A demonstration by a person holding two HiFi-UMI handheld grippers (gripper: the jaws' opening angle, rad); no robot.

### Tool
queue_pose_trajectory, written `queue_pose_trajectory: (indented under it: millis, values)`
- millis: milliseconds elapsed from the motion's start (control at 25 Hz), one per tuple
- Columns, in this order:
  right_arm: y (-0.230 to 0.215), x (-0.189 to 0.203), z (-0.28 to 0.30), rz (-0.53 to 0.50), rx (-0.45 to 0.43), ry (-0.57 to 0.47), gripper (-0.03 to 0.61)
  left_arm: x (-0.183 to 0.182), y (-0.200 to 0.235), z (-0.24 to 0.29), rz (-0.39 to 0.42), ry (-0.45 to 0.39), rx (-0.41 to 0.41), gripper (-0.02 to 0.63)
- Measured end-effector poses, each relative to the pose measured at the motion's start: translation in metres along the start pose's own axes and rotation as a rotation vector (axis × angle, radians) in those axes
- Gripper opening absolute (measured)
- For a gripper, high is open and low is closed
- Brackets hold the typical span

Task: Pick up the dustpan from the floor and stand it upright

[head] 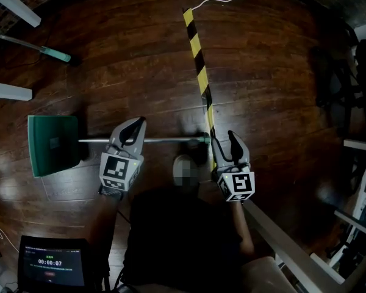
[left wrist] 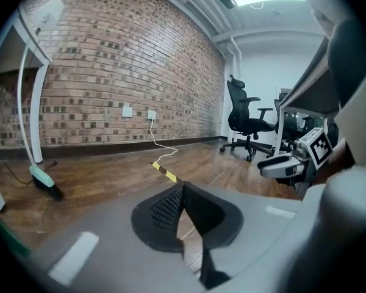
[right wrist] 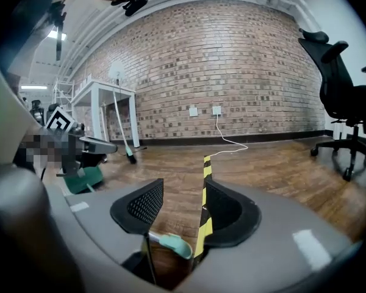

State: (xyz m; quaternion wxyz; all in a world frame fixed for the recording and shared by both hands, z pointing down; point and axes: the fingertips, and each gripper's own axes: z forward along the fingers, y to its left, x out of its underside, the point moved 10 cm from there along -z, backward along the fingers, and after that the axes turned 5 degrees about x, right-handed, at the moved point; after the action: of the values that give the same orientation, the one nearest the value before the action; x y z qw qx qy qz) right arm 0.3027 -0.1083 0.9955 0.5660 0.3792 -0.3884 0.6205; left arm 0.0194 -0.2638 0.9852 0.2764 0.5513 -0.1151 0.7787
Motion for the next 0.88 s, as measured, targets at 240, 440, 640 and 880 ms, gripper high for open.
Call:
queue_pose_trajectory:
  millis: [240, 440, 640, 880]
  values:
    - [0.003, 0.087, 0.013, -0.207, -0.083, 0.067, 0.255, 0.062, -0.020, 0.041, 0.010, -0.028, 0.040, 0.002]
    - [0.005, 0.105, 0.016, -0.276, -0.077, 0.141, 0.248, 0.063, -0.033, 0.050, 0.013, -0.010, 0.070, 0.002]
    - [0.012, 0.119, 0.035, -0.347, -0.078, 0.183, 0.212, 0.070, -0.036, 0.055, 0.010, -0.017, 0.101, 0.002]
    - [0.014, 0.134, 0.060, -0.407, -0.065, 0.223, 0.196, 0.081, -0.043, 0.053, 0.006, -0.001, 0.135, 0.003]
